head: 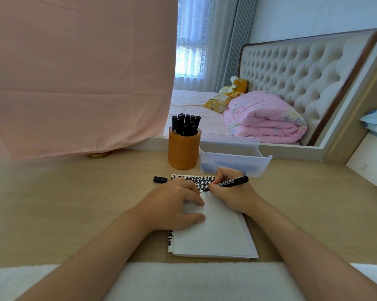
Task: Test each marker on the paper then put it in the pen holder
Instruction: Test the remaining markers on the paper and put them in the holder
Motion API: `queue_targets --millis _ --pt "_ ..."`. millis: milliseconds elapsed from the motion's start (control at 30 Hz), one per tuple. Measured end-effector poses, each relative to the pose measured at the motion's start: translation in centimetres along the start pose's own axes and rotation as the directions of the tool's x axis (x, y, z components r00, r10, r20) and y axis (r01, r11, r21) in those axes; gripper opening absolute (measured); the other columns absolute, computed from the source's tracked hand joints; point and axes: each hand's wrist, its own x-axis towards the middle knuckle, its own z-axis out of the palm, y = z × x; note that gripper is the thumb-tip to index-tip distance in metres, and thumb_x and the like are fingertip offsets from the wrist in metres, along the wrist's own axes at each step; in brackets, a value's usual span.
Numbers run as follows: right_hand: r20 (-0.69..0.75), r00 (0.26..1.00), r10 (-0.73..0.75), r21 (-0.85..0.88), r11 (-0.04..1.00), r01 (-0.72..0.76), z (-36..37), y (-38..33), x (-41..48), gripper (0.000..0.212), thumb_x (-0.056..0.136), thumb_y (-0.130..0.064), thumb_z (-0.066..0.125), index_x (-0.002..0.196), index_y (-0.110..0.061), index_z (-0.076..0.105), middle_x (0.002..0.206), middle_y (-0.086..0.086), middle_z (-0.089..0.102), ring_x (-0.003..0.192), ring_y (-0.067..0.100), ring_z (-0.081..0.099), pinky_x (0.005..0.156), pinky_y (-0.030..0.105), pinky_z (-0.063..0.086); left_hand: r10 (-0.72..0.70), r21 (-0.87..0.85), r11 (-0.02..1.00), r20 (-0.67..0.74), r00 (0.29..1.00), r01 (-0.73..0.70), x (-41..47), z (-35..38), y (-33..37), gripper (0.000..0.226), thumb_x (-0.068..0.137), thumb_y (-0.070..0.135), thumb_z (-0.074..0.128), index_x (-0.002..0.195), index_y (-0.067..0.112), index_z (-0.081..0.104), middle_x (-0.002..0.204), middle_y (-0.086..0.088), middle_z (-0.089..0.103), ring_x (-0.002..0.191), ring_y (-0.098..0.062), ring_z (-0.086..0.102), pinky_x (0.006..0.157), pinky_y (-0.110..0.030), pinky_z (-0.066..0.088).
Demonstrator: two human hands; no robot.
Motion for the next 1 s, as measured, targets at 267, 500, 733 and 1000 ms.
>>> queue_targets --millis 267,500,733,1000 --pt "0.040 0.999 -0.006 0.004 1.000 0.006 -0.16 -0.45 -0.24 0.018 0.084 -0.017 0.073 0.070 -0.023 0.063 0.078 -0.008 0.068 0.076 0.004 0.061 0.059 0.019 0.049 0.009 -0.003 1.000 -0.008 1.000 -0.009 0.00 0.07 -0.08 0.037 0.082 0.058 0.066 0.111 0.035 0.072 0.112 0.021 0.058 0.104 0.002 0.047 0.090 -0.027 0.045" --pt "0.037 0.999 0.000 0.002 1.000 0.000 -0.18 -0.51 -0.11 0.021 0.082 -0.015 0.074 0.067 -0.023 0.061 0.073 -0.007 0.067 0.069 0.004 0.060 0.057 0.017 0.046 0.012 0.003 1.000 -0.005 1.000 -0.012 0.08 0.09 -0.11 0.037 0.083 0.058 0.066 0.113 0.035 0.072 0.115 0.022 0.057 0.105 0.004 0.045 0.090 -0.021 0.042" --pt "0.006 1.000 0.031 0.084 0.996 -0.031 -0.26 -0.42 -0.20 0.017 0.084 -0.010 0.071 0.071 -0.014 0.061 0.072 0.000 0.066 0.064 0.004 0.056 0.056 0.019 0.044 0.014 0.016 1.000 -0.005 1.000 -0.014 0.08 0.17 -0.18 0.037 0.083 0.059 0.065 0.113 0.036 0.071 0.114 0.022 0.055 0.105 0.004 0.044 0.089 -0.021 0.041" --pt "-0.038 0.999 -0.011 0.274 0.961 0.021 -0.69 -0.59 -0.60 0.008 0.087 -0.008 0.072 0.089 -0.015 0.069 0.069 -0.010 0.067 0.054 0.004 0.055 0.050 0.020 0.044 -0.025 -0.133 0.991 -0.153 0.988 0.005 0.10 -0.04 -0.80 0.026 0.089 0.047 0.058 0.103 0.032 0.074 0.103 0.021 0.061 0.101 0.000 0.055 0.086 -0.025 0.046"
